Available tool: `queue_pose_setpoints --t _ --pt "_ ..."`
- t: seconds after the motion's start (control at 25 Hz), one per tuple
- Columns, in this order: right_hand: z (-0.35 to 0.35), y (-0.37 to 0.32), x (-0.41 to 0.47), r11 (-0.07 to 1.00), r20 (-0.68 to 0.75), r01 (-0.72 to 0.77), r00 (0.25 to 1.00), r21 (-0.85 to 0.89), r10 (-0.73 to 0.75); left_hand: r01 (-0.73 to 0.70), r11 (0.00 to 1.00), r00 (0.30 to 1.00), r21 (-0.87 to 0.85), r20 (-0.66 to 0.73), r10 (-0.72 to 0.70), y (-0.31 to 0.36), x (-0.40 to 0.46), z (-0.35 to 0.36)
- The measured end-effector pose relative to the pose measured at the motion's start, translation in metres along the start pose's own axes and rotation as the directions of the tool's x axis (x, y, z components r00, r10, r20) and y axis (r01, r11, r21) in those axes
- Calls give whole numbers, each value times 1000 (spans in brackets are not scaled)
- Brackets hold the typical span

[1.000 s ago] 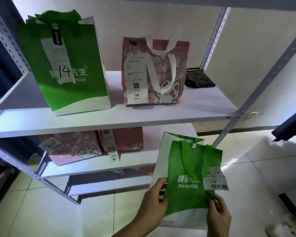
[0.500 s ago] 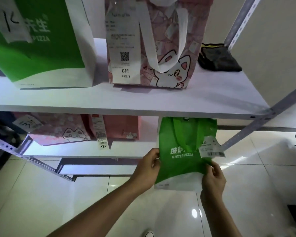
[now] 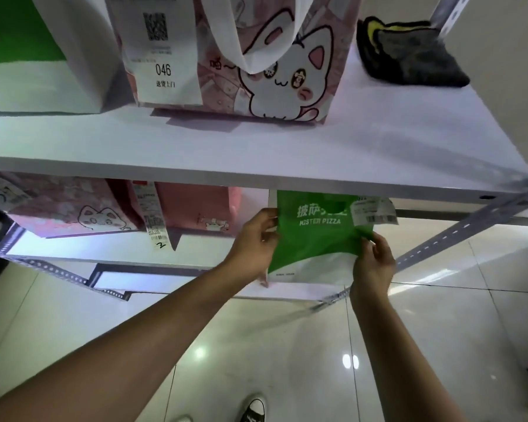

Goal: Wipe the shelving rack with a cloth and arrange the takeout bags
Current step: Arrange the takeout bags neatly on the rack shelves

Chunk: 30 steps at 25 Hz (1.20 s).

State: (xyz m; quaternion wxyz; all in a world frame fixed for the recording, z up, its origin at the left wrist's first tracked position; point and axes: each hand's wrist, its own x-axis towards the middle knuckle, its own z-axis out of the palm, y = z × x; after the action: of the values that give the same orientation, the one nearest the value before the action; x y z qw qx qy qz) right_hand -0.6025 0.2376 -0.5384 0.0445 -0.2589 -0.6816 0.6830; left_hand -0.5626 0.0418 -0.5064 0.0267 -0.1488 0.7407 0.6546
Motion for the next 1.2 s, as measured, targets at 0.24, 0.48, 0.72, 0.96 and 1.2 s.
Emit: queue_pose_setpoints --t 0.24,0.48,0.72,0.96,1.2 --pt "11 31 40 996 62 81 995 28 -82 -89 994 990 68 -102 96 -28 32 7" --pt "2 77 38 994 68 82 995 -65 -78 59 996 970 -70 -233 -74 -86 20 14" --pt "16 87 50 978 67 202 978 -46 -199 4 997 972 -72 -233 -21 -96 40 16" --pt "8 94 43 967 29 216 976 -132 -214 -48 997 972 -53 -232 34 -108 40 18" --pt "13 124 10 995 -146 83 985 -58 -91 -8 1000 986 -16 -169 5 -116 17 -21"
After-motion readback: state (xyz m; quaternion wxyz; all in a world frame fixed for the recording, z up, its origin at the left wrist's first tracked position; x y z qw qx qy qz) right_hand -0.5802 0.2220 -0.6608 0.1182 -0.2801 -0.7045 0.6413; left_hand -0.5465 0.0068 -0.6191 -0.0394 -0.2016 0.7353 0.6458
